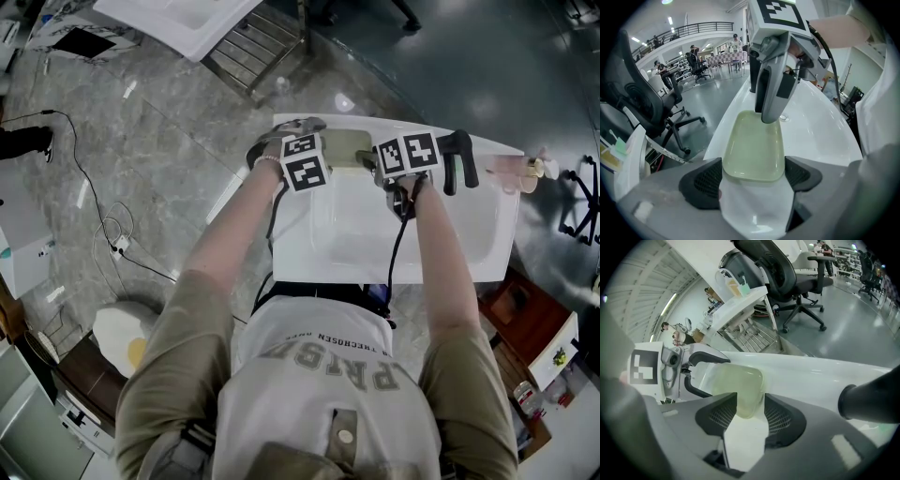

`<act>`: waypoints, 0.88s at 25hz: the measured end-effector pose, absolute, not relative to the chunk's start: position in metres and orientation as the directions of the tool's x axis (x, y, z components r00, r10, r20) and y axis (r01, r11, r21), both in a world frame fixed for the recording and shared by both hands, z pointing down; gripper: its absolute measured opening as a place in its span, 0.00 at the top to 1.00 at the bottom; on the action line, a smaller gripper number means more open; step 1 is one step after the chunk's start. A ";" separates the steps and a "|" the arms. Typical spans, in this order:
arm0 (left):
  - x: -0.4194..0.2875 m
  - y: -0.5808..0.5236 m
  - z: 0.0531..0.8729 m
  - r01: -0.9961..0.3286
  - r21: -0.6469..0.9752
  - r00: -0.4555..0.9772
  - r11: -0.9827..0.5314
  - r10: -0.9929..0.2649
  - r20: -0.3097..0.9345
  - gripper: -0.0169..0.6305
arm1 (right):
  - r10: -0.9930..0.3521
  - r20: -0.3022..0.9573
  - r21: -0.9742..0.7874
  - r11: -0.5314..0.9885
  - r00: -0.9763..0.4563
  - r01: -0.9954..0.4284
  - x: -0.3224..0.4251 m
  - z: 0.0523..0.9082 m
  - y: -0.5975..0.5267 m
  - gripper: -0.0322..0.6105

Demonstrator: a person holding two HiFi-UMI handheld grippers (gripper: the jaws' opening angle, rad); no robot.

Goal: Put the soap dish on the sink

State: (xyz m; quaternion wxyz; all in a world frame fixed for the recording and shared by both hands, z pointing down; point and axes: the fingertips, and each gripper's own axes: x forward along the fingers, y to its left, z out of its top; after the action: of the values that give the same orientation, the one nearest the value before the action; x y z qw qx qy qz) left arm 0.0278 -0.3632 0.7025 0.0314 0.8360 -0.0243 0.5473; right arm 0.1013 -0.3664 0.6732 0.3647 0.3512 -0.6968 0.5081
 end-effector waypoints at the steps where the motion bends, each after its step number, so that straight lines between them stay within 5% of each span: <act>1: 0.028 -0.363 0.702 -0.075 0.026 0.400 -0.997 -0.006 0.917 0.30 | -0.121 0.865 -0.452 0.236 -0.487 -0.860 0.101 0.673 -0.367 0.66; 22: 0.022 -0.361 0.690 -0.184 0.057 0.461 -0.981 -0.035 0.887 0.30 | -0.230 0.806 -0.518 0.169 -0.545 -0.838 0.104 0.654 -0.367 0.57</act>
State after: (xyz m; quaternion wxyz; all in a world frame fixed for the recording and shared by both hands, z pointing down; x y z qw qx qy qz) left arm 0.0219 -0.3612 0.6897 0.0726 0.8516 -0.0642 0.5152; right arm 0.1036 -0.3668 0.6540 0.2913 0.3779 -0.7069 0.5222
